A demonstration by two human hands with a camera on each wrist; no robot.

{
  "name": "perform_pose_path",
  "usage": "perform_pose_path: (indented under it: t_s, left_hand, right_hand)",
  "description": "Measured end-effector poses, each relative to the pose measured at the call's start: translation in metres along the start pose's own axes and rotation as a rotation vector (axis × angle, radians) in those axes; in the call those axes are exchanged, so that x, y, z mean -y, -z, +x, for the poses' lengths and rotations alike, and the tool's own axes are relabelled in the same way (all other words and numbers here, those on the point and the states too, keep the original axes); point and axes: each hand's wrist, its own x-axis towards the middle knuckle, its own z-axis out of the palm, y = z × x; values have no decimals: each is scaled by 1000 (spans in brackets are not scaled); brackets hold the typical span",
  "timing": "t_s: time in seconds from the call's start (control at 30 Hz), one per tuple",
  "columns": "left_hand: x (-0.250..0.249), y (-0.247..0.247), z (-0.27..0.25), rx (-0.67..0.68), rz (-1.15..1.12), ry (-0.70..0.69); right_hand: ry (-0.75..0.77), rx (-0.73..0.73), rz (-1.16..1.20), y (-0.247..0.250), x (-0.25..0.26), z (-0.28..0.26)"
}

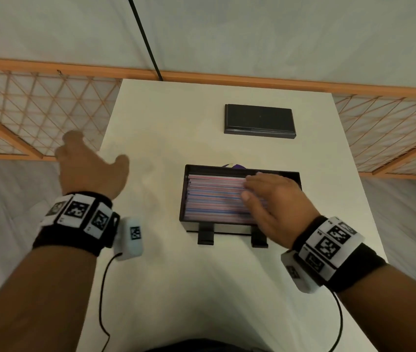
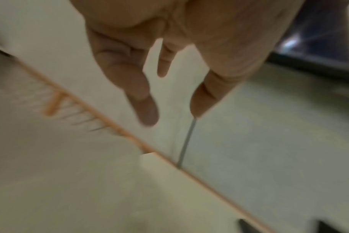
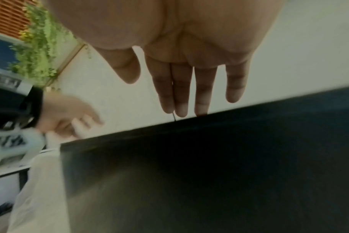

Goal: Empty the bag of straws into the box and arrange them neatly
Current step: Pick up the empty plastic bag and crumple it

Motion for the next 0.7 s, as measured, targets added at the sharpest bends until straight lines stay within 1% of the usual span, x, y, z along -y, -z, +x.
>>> perform_pose_path:
  t_s: [0.03,0.07,0.1,0.13,0.2,0.27,0.33,0.37,0.47,0.53,0.6,0.63,0.7]
  left_hand:
    - [13,-1,12,78,59,156]
    - [25,-6,18,157,94,274]
    - [34,-16,17,228,103,357]
    - [46,-28,16,284,94,404]
    - [64,-53,11,354,128,416]
    - [82,-72,13,365,142,426]
    - [81,-77,11,363,110,364]
    - [71,-73,9,333,61,308]
    - [25,-47,-5,205,-41,140]
    - [-9,-28,-19,149,-86,33]
    - [-43,-11,-41,159,-171,-115]
    - [-57,-5,-52,195,-206,-205]
    - [-78,6,-75,308,-287,-350]
  right_hand:
    - [-13,-22,18,4,-3,2]
    - [-36,-34,28,8,-6,5]
    - [-70,-29,33,11,-8,8]
    - [-100,-18,32,13,-9,10]
    - [-126,-3,26,16,-8,14]
    - [-126,-9,23,17,-2,16]
    - [-111,-12,13,18,6,17]
    - [-99,-10,12,19,10,17]
    - [-94,-25,44,23,25,19]
    - [-57,-70,112,25,35,20]
    - [-2,-123,196,31,48,23]
    - [25,-146,229,35,54,25]
    - [88,-193,298,42,63,31]
